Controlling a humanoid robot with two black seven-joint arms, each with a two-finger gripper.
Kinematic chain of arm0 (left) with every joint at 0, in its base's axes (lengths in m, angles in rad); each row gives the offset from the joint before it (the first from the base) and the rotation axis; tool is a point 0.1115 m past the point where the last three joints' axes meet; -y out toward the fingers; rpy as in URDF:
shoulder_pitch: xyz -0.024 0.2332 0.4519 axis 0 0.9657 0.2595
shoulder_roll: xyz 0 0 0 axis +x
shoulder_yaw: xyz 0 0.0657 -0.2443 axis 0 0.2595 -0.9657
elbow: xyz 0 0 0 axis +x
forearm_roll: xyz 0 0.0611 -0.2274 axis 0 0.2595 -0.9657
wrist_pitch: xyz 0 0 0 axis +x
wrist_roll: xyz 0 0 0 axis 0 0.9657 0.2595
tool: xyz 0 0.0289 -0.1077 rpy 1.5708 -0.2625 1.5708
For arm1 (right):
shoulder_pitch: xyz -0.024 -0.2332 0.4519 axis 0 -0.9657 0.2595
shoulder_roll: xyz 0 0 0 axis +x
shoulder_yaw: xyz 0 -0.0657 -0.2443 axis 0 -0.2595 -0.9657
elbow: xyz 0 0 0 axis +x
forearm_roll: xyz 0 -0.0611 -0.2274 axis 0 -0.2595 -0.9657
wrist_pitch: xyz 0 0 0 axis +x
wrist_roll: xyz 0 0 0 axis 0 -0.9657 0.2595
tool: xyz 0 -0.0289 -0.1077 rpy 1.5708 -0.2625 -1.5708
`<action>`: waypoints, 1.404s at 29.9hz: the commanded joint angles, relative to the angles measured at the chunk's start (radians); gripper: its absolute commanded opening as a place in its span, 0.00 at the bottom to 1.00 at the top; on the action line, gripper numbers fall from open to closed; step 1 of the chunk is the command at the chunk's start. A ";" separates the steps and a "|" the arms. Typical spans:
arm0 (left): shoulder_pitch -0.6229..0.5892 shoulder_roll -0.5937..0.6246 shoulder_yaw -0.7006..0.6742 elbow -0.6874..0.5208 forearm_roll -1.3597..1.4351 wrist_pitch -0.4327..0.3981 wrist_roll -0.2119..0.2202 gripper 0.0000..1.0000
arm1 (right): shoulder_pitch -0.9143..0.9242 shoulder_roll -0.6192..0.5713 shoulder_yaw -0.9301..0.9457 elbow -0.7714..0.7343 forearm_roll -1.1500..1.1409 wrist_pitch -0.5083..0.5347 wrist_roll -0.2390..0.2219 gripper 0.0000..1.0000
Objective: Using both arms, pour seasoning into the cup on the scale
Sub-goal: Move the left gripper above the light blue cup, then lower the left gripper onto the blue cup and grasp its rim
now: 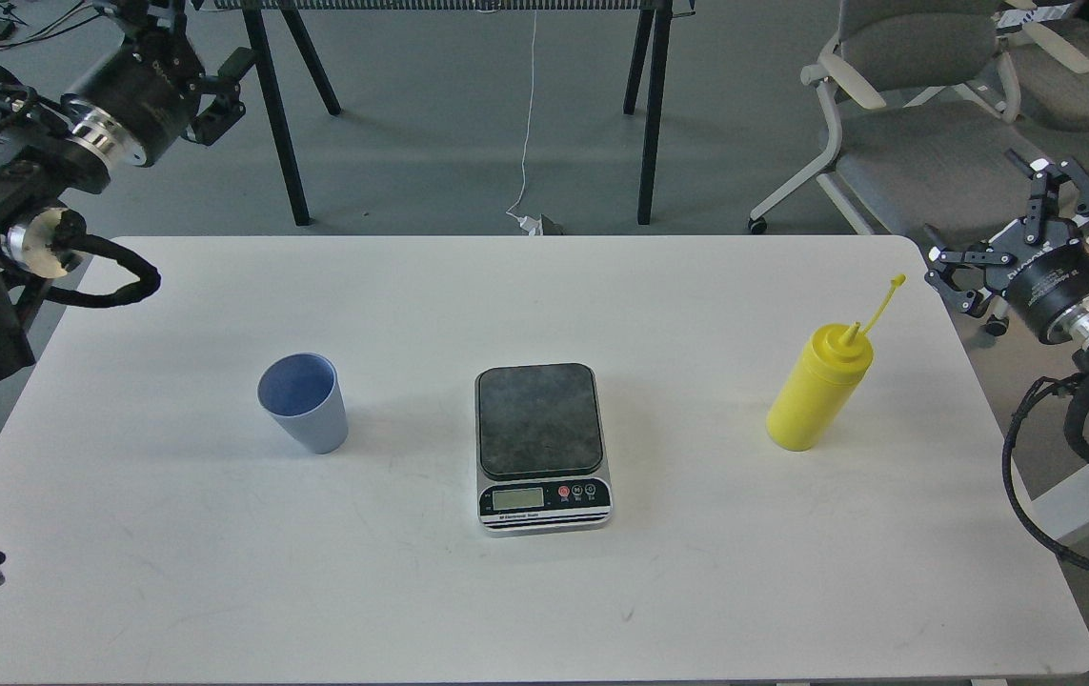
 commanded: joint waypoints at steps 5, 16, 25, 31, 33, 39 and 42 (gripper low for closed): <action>-0.258 0.135 0.009 -0.017 0.110 0.000 0.000 1.00 | -0.014 0.012 0.003 0.000 0.000 0.000 0.001 1.00; -0.426 0.202 0.012 -0.447 1.091 0.000 0.000 1.00 | -0.036 0.014 0.007 0.003 0.000 0.000 0.003 1.00; -0.298 0.221 0.151 -0.832 1.652 0.000 0.000 1.00 | -0.043 0.012 0.006 0.001 0.000 0.000 0.003 1.00; -0.301 0.163 0.421 -0.820 1.934 0.000 0.000 1.00 | -0.057 0.012 0.006 0.003 0.000 0.000 0.003 1.00; -0.300 0.158 0.463 -0.818 1.935 0.000 0.000 0.99 | -0.065 0.012 0.006 0.003 0.000 0.000 0.003 1.00; -0.289 0.155 0.501 -0.794 1.935 0.000 0.000 0.98 | -0.079 0.012 0.006 0.004 0.000 0.000 0.004 1.00; -0.288 0.154 0.550 -0.764 1.935 0.000 0.000 0.98 | -0.079 0.012 0.006 0.004 0.000 0.000 0.004 1.00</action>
